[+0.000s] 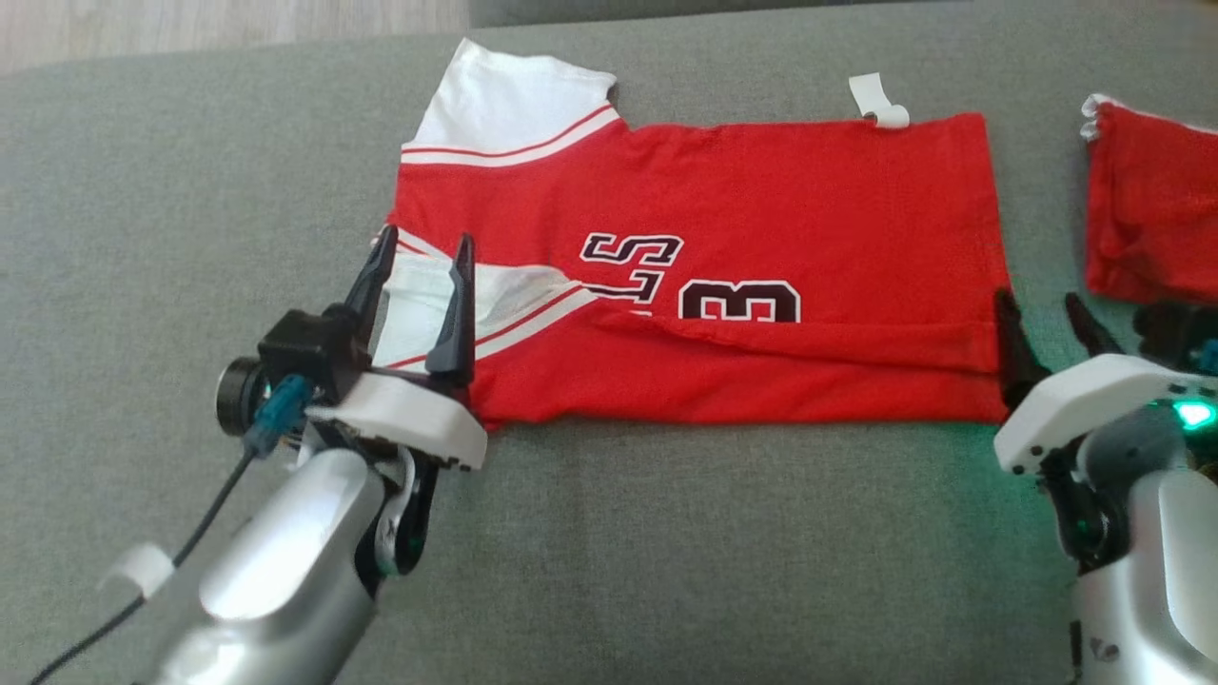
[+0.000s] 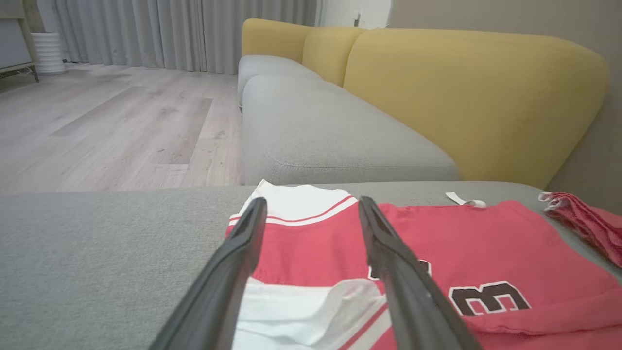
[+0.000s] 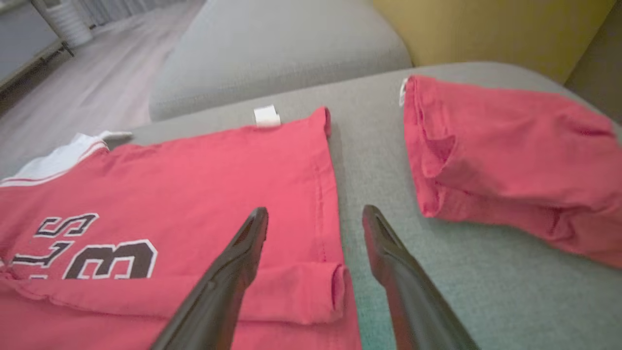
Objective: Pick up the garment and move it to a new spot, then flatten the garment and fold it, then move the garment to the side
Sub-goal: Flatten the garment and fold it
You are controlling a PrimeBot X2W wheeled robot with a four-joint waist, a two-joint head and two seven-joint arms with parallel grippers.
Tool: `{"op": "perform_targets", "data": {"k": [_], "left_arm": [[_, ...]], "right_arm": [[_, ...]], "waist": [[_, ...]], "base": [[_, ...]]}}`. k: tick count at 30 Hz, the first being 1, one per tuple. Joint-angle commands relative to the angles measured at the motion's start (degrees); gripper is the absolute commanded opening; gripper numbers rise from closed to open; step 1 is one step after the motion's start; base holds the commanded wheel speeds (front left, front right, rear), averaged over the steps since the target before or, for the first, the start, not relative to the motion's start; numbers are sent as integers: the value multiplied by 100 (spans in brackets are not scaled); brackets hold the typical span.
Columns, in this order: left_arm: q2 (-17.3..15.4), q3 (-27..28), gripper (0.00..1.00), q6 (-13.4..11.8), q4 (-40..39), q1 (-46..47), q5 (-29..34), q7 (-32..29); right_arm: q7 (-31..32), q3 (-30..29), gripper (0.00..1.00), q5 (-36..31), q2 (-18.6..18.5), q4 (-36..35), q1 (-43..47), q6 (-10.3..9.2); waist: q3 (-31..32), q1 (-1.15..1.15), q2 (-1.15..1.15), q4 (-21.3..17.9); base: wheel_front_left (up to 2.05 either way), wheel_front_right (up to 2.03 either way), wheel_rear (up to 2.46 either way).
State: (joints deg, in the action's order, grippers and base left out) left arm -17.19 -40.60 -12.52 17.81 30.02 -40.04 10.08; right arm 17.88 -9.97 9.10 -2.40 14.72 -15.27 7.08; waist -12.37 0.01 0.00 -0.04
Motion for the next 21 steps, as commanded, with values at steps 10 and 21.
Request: {"op": "perform_targets", "data": {"k": [10, 21], "left_arm": [[-401, 291, 100, -455, -770, -1301, -418, -187], [-394, 753, 100, -627, -707, -1711, -1184, -515]], "right_arm": [[-569, 67, 100, -74, -48, -1106, 679, 41], [-538, 159, 100, 31, -48, -1483, 1056, 41]], "waist": [[226, -1, 0, 101], [-29, -1, 0, -40]], "base": [[0, 0, 0], [0, 0, 0]]}}
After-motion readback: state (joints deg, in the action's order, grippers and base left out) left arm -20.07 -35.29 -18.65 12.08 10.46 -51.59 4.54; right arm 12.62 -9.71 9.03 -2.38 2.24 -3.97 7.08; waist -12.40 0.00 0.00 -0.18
